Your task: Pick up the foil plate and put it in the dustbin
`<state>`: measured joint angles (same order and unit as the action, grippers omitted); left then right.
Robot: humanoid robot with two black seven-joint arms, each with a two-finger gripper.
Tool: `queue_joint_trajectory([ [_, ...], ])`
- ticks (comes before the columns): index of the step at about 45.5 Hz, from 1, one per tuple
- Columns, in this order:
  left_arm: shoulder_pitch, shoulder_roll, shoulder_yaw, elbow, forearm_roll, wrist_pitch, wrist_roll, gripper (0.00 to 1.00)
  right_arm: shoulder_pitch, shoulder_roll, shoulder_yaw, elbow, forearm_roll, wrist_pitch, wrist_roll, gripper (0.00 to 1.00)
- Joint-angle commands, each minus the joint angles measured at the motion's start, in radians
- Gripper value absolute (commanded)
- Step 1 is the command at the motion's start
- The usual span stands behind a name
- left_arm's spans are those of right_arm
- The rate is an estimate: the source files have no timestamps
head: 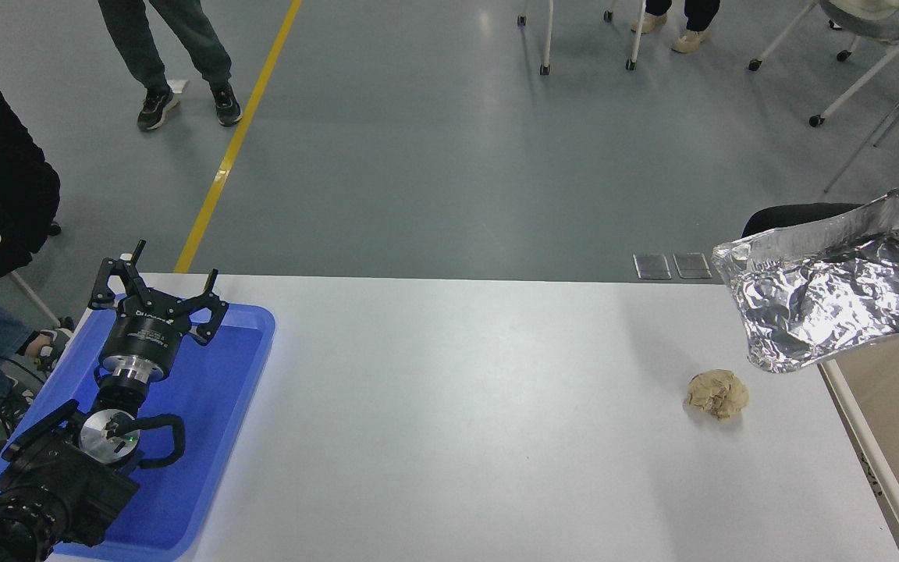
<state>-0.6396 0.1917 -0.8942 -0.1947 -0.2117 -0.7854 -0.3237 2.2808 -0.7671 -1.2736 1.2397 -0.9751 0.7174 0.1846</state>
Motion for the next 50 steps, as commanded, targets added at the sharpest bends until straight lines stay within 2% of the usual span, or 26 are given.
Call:
queue_joint_trajectory([
  [1,0.001,0.002,0.000,0.000,0.000,0.000,0.000,1.00,0.002,-0.012,-0.052,-0.025,-0.028,-0.001,0.001,0.00],
  [12,0.001,0.002,0.000,0.000,0.000,0.000,-0.002,1.00,-0.170,-0.110,-0.052,-0.278,-0.163,-0.061,0.019,0.00],
  [21,0.001,0.002,0.000,0.000,0.000,0.000,-0.002,1.00,-0.455,-0.124,-0.050,-0.469,-0.165,-0.286,0.061,0.00],
  [30,0.001,0.002,0.000,0.000,0.000,0.000,-0.002,1.00,-0.739,-0.124,0.016,-0.624,-0.123,-0.456,0.052,0.00],
  [37,0.001,0.002,0.000,0.000,0.000,0.000,-0.002,1.00,-1.001,-0.109,0.161,-0.795,-0.077,-0.512,0.047,0.00],
  [45,0.002,0.003,0.000,0.000,0.000,0.000,-0.002,1.00,-1.248,-0.034,0.361,-0.937,-0.016,-0.520,0.041,0.00],
  [50,0.003,0.005,0.000,0.000,0.000,0.000,-0.002,1.00,-1.334,0.005,0.450,-0.988,0.042,-0.520,0.021,0.00],
])
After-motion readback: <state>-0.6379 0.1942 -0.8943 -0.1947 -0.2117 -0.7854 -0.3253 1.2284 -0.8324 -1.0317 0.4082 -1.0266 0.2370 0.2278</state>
